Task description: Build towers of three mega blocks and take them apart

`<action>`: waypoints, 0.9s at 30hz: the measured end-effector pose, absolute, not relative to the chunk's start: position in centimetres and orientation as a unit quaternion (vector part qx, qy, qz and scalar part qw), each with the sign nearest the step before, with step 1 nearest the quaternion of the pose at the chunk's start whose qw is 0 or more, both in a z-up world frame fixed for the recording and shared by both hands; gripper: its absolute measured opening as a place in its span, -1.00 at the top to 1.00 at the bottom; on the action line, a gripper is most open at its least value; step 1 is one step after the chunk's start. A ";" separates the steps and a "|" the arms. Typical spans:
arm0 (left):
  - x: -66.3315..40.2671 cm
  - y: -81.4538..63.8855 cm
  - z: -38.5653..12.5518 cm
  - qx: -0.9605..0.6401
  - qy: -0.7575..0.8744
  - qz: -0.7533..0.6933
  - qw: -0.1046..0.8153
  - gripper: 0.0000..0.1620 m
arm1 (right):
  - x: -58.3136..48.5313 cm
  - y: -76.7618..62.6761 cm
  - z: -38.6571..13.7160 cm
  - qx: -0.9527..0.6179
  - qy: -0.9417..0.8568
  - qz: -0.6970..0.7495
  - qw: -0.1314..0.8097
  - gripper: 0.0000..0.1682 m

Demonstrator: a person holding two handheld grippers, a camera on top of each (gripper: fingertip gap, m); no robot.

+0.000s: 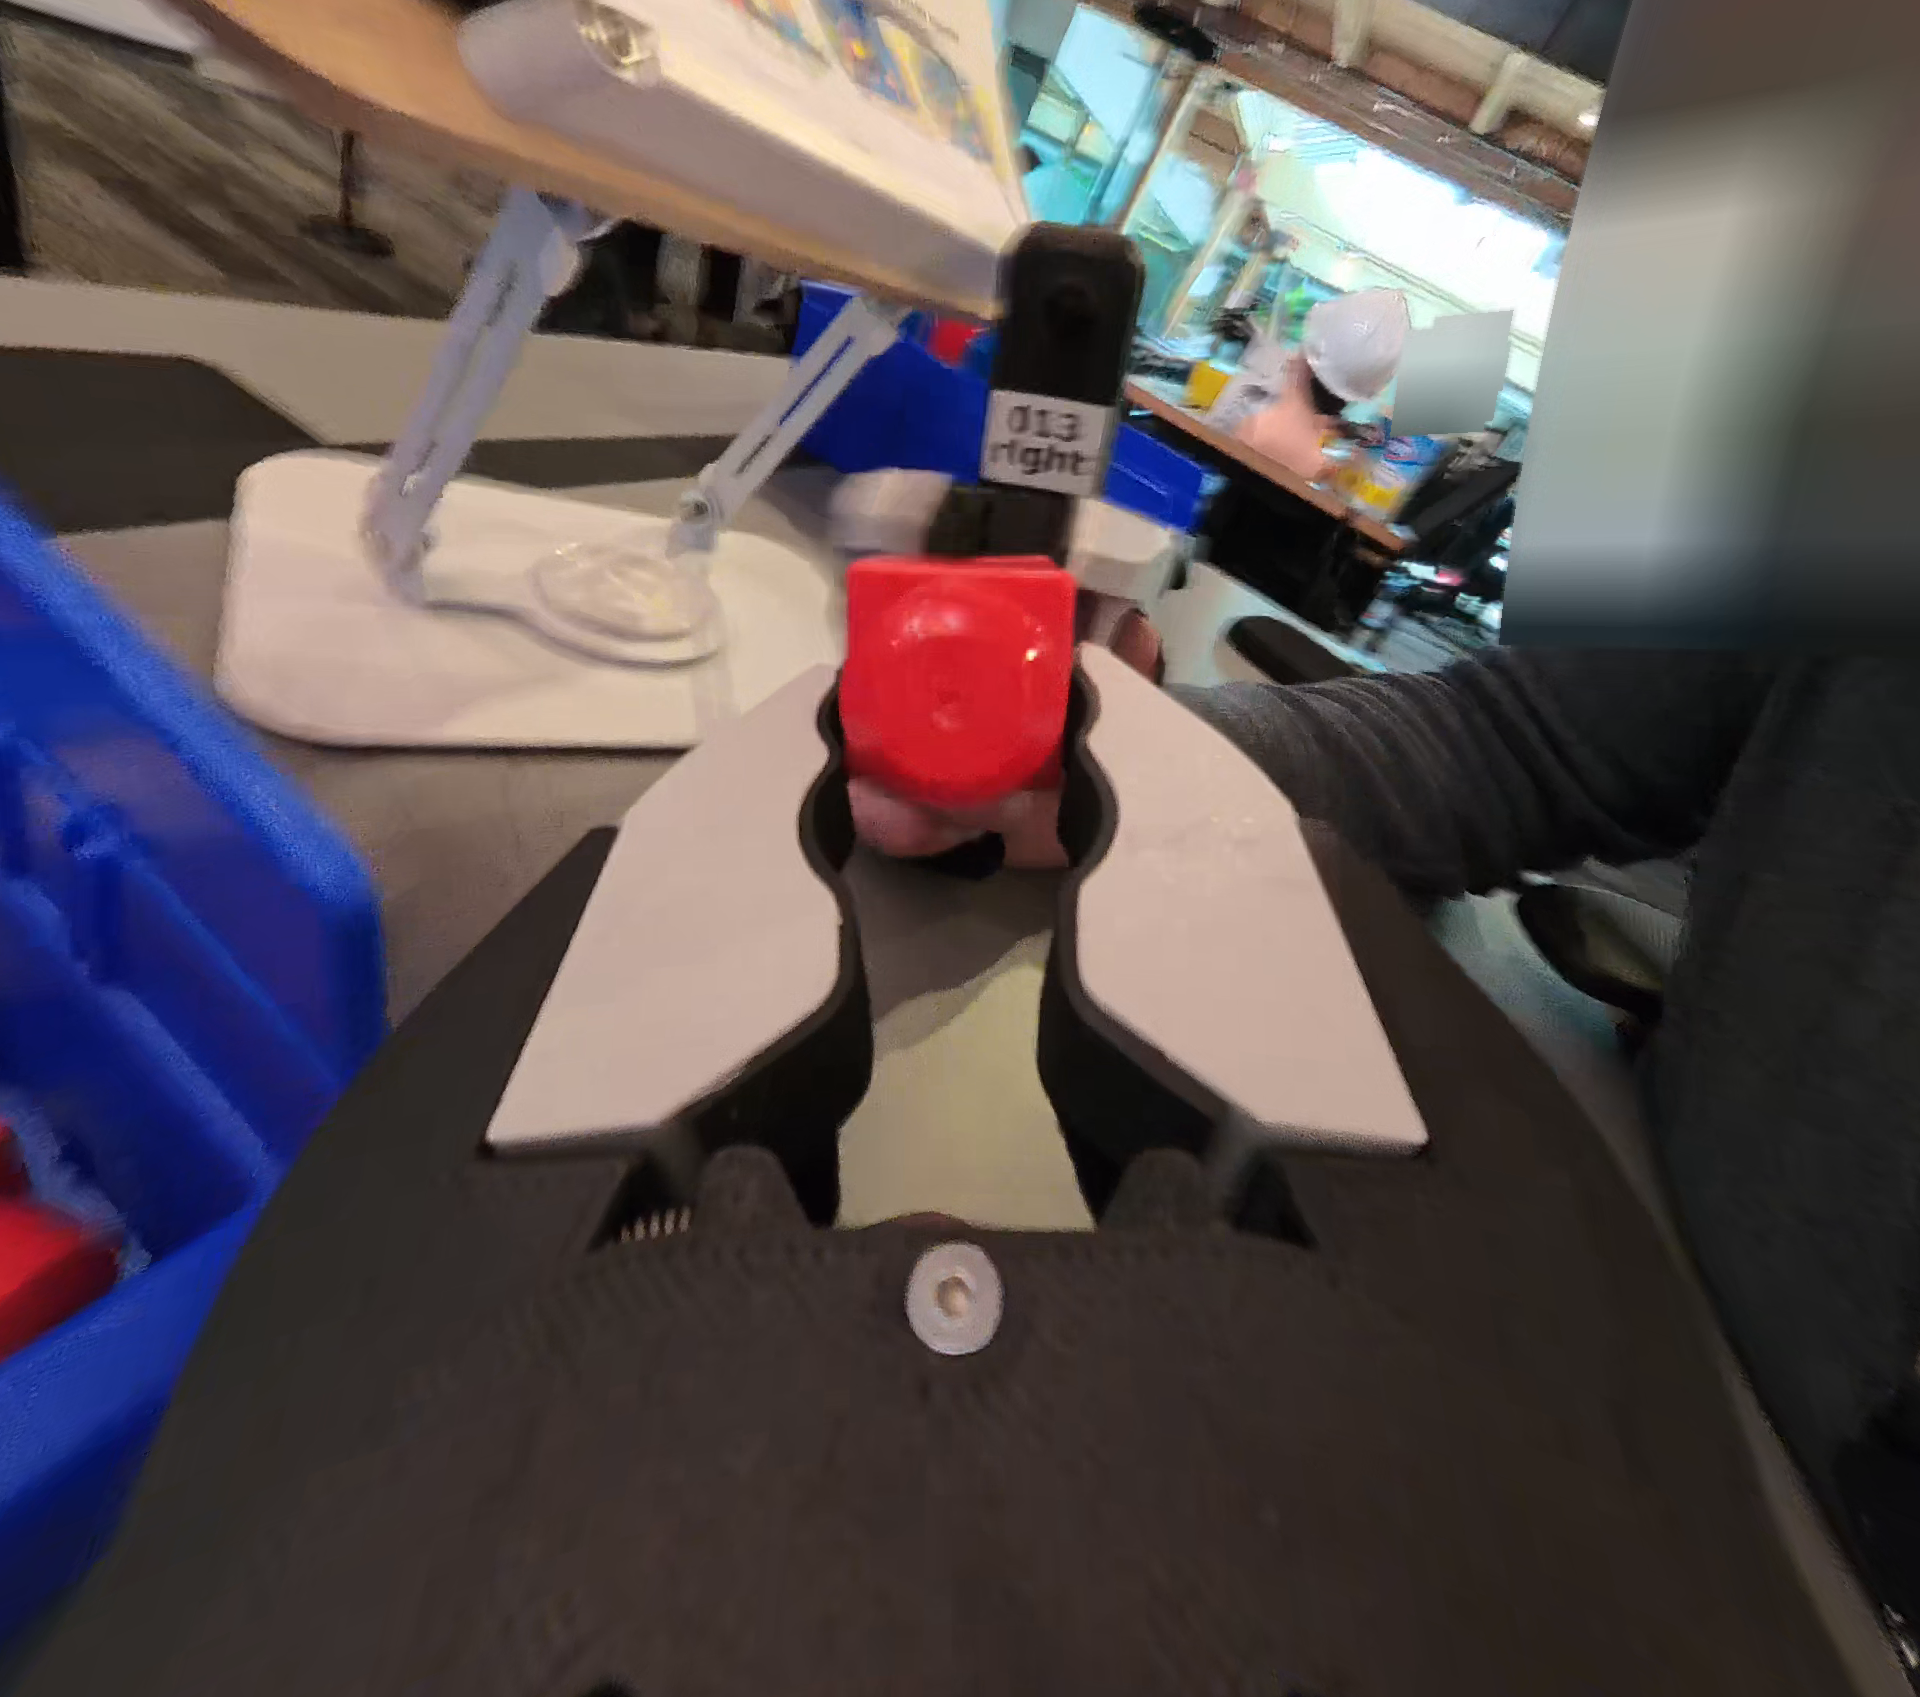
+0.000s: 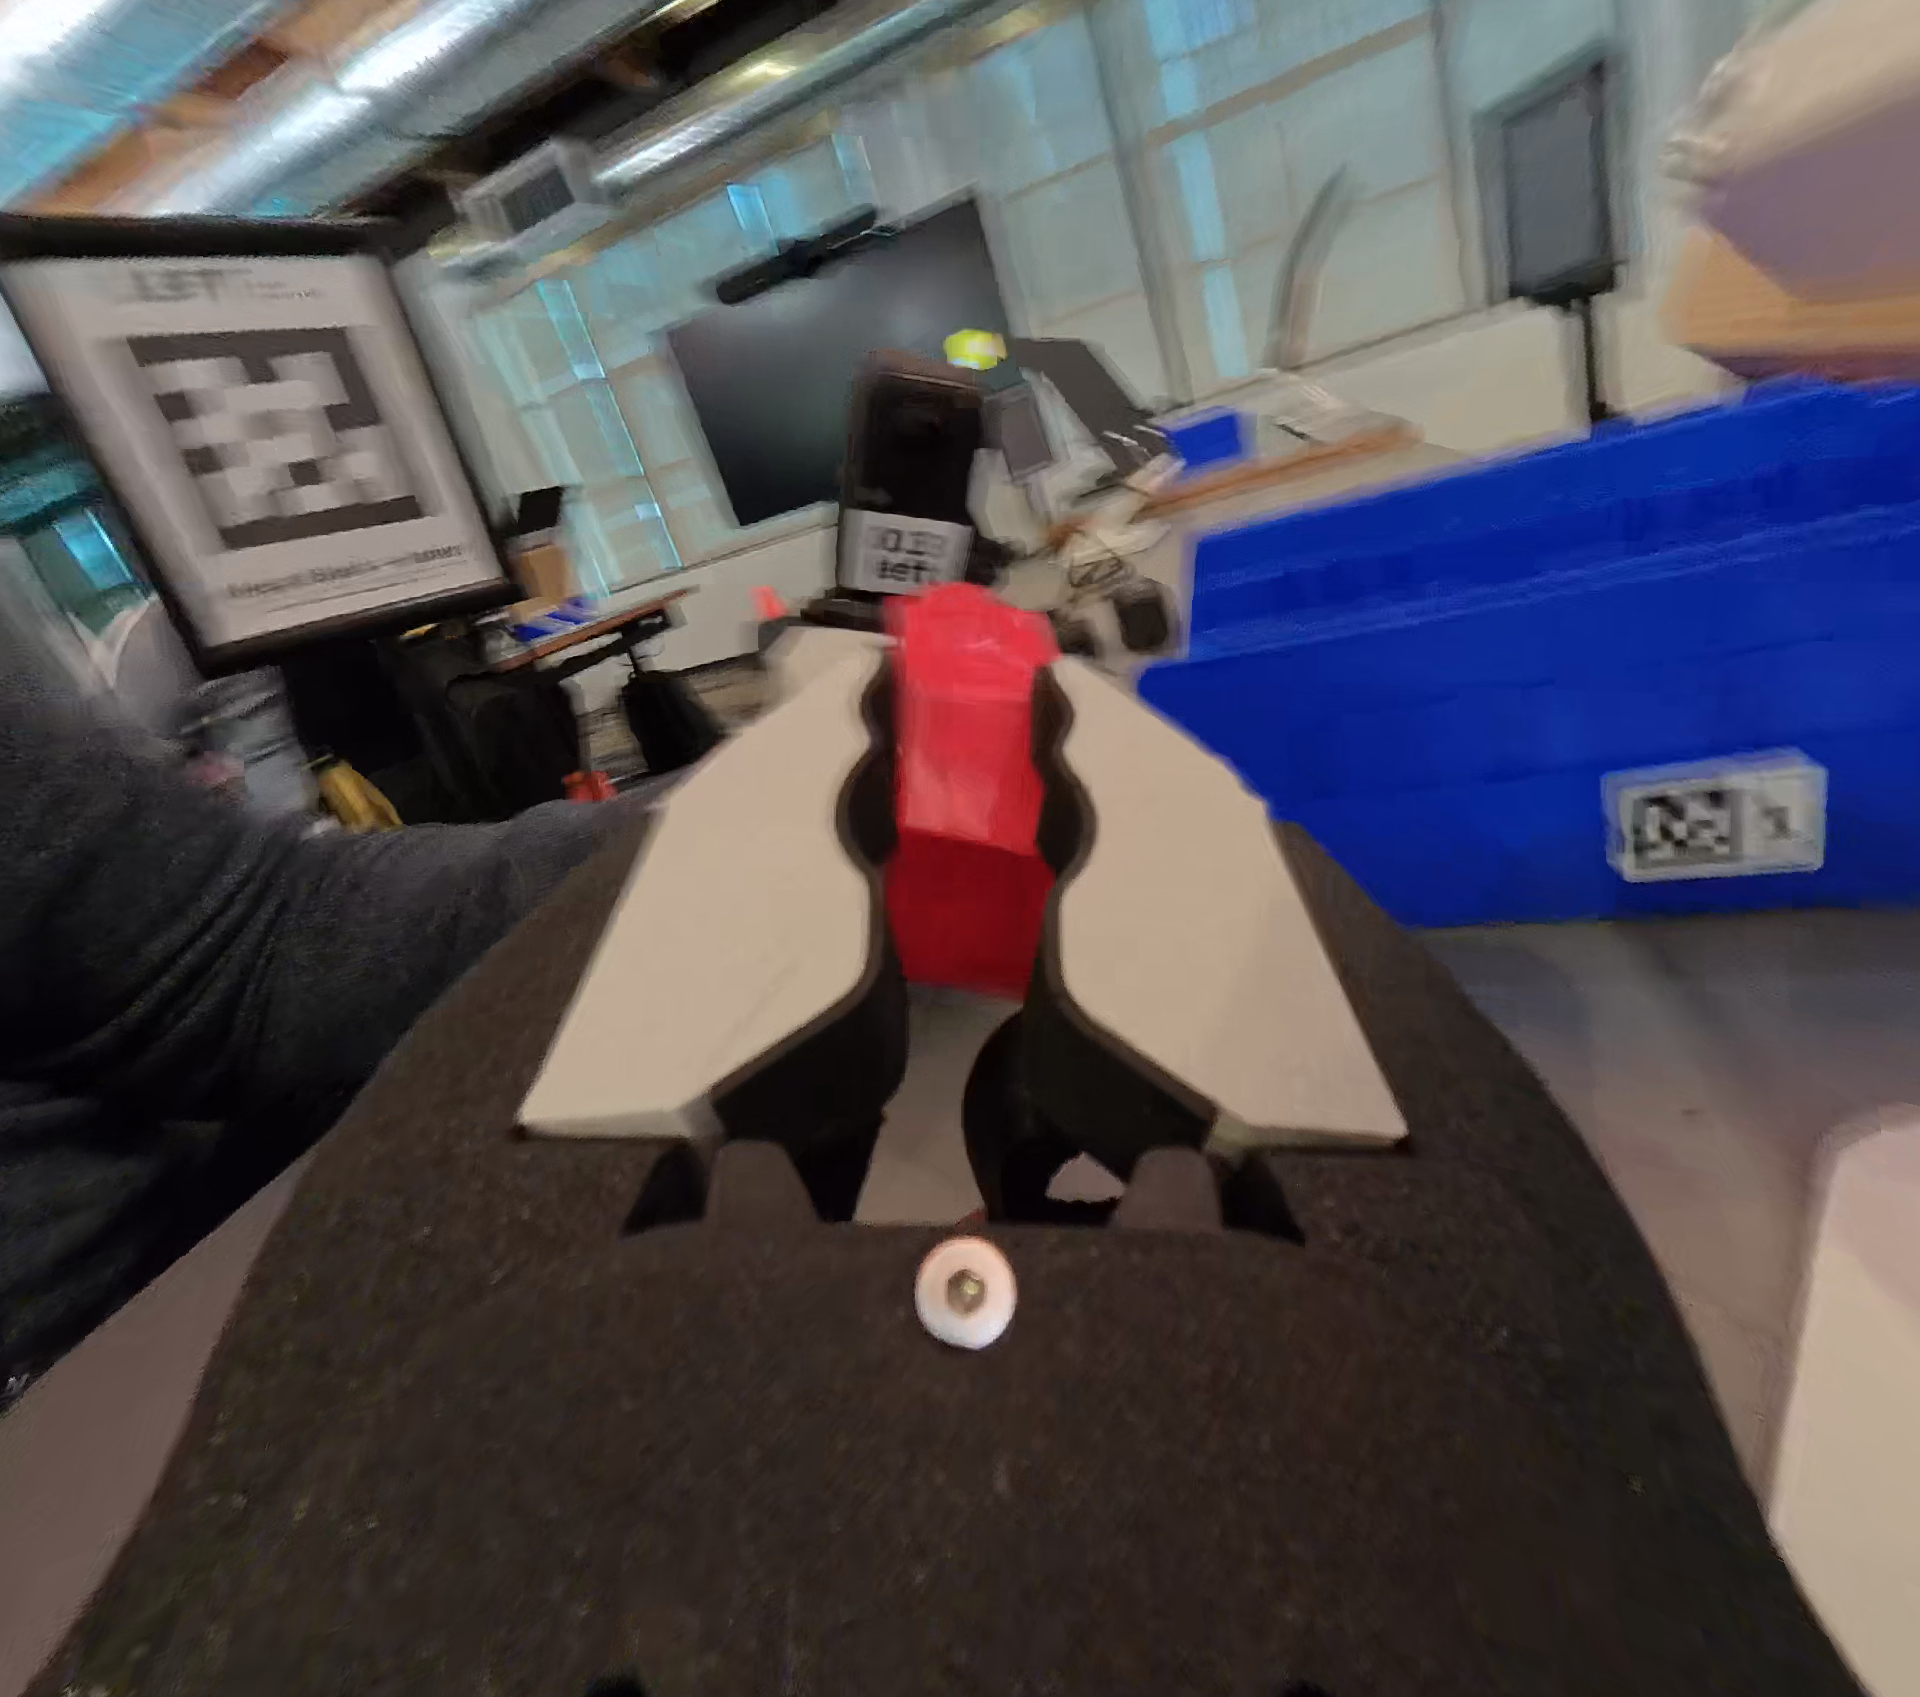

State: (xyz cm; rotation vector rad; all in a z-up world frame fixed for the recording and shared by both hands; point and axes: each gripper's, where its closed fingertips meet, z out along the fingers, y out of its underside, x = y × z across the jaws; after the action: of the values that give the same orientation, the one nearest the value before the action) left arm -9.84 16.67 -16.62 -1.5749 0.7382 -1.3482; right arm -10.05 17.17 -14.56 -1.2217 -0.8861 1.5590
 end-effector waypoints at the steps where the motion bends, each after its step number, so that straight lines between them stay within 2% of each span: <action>1: -9.8 16.7 -17.0 -0.642 0.301 -0.540 0.453 0.55 | -10.1 17.1 -14.5 -0.496 -0.361 0.635 0.470 0.73; 5: -10.1 16.8 -16.9 -0.645 0.310 -0.526 0.460 0.55 | -10.2 17.2 -14.6 -0.497 -0.361 0.637 0.466 0.72; 9: -10.9 16.9 -16.7 -0.648 0.322 -0.503 0.473 0.55 | -10.0 17.5 -14.7 -0.504 -0.362 0.629 0.468 0.49; 13: -11.8 16.5 -15.7 -0.641 0.339 -0.489 0.485 0.55 | -10.7 17.1 -15.6 -0.515 -0.386 0.623 0.443 0.38; 17: -11.6 15.7 -16.0 -0.648 0.384 -0.461 0.469 0.55 | -11.2 15.8 -15.9 -0.504 -0.421 0.619 0.430 0.57; 27: -11.5 14.7 -16.2 -0.652 0.404 -0.469 0.438 0.55 | -11.3 14.9 -16.0 -0.491 -0.447 0.618 0.421 0.57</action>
State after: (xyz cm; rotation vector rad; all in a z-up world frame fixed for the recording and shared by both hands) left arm -11.46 14.73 -16.24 -1.6199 1.0042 -1.1663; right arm -11.32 14.87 -15.98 -1.2305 -1.1198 1.5486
